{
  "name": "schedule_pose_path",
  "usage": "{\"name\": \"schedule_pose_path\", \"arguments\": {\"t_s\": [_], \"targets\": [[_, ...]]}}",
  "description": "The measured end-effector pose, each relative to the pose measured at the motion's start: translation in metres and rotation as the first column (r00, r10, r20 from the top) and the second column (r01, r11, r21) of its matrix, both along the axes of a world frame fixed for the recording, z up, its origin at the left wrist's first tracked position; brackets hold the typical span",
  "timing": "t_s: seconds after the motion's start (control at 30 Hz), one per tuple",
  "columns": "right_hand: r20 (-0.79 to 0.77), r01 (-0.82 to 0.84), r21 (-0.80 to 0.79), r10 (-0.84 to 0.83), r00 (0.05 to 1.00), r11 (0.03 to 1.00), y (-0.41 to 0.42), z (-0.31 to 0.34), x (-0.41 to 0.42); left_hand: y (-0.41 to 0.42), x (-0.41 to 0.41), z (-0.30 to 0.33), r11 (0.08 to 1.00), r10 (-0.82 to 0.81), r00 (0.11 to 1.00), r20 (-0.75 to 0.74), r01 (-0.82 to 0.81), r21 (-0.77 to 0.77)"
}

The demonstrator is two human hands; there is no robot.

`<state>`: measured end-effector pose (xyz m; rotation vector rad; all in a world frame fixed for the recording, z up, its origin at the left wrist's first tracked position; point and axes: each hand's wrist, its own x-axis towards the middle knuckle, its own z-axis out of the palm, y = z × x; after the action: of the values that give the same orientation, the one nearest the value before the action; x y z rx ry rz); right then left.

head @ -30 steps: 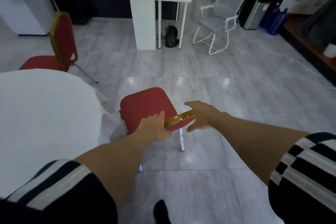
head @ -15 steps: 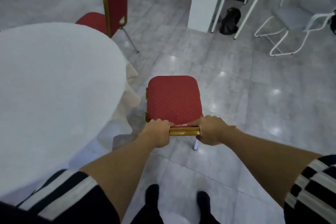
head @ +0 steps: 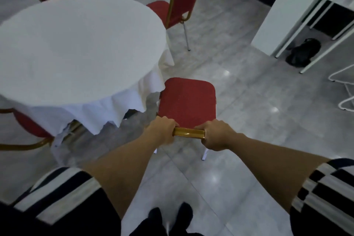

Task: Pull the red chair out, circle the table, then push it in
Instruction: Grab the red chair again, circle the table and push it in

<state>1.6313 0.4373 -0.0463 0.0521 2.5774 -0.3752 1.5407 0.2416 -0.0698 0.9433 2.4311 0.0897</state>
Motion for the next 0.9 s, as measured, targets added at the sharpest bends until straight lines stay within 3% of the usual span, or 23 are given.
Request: {"name": "schedule_pose_path", "arguments": {"t_s": [0.57, 0.9], "targets": [[0.003, -0.299, 0.000, 0.299, 0.954, 0.954, 0.034, -0.005, 0.023, 0.012, 0.093, -0.005, 0.964, 0.265, 0.964, -0.025, -0.265, -0.008], [0.025, -0.531, 0.054, 0.530, 0.847, 0.846, 0.111, -0.004, 0.019, 0.092, 0.154, -0.005, 0.821, 0.571, 0.820, -0.035, -0.571, 0.002]]}}
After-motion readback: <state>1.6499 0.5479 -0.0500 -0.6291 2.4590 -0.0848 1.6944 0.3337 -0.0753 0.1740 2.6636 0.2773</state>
